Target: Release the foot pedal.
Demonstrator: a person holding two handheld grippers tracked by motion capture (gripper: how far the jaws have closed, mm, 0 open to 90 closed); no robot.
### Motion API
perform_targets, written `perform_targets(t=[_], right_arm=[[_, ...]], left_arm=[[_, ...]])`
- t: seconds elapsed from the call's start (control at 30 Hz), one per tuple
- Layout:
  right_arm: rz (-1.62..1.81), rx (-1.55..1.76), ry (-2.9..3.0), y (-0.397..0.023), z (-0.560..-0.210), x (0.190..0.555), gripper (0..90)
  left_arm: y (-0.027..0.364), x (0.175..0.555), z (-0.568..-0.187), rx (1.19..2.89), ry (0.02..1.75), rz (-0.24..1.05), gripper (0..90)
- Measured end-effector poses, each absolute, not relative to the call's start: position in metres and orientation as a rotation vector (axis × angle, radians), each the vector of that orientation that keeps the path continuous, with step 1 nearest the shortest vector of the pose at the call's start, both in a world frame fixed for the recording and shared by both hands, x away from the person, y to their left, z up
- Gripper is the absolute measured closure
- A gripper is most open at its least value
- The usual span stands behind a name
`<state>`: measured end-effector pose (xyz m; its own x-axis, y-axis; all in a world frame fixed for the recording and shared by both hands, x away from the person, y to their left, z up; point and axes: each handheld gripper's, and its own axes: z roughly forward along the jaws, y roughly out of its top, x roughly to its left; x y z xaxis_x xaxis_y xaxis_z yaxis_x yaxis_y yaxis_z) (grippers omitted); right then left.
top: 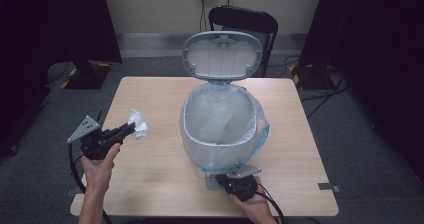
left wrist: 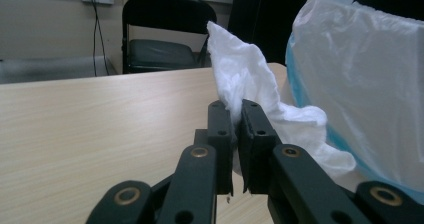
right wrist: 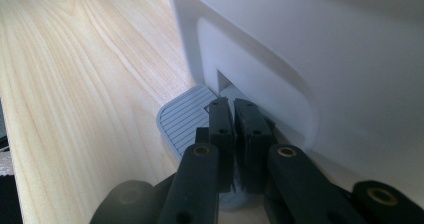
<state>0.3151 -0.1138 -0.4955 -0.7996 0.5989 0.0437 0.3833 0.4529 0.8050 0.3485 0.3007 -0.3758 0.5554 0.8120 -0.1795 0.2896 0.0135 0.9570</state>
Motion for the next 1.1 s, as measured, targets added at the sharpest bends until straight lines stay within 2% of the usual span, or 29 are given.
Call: perform_targets(t=[0.5,1.1], right_arm=[[1.285,0.852,2.458,-0.115,-0.496,0.316,86.7],[1.288,0.854,2.453,-0.115,-0.497,0.315,86.8]], left_arm=[[0.285,0.338,-0.339,1.539,0.824,0.544,85.1],[0.232,0.352,-0.290,1.512,0.691,0.494,85.1]])
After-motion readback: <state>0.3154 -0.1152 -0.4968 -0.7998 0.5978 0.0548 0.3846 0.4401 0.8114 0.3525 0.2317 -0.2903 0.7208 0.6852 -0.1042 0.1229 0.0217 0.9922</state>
